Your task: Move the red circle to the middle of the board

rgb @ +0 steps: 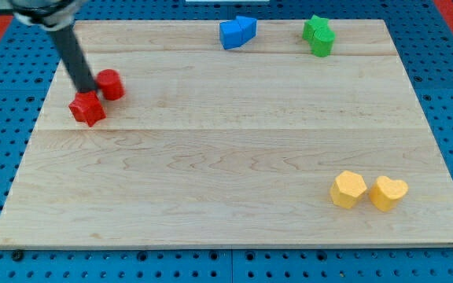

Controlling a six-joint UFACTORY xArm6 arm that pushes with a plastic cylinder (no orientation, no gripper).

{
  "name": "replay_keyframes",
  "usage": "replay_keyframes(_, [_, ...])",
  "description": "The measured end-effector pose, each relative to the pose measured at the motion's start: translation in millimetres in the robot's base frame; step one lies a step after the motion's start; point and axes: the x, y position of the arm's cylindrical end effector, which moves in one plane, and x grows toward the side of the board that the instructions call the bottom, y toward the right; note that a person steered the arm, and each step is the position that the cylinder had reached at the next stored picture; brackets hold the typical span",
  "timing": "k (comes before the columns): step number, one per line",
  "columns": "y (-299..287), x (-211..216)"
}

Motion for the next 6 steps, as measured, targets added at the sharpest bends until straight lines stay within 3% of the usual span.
replay_keyframes(1, [23, -2])
replay_keyframes(2, [-2, -17])
replay_keyframes(3, [10, -38])
replay_keyframes(5, [99, -8])
replay_keyframes(6, [121, -17])
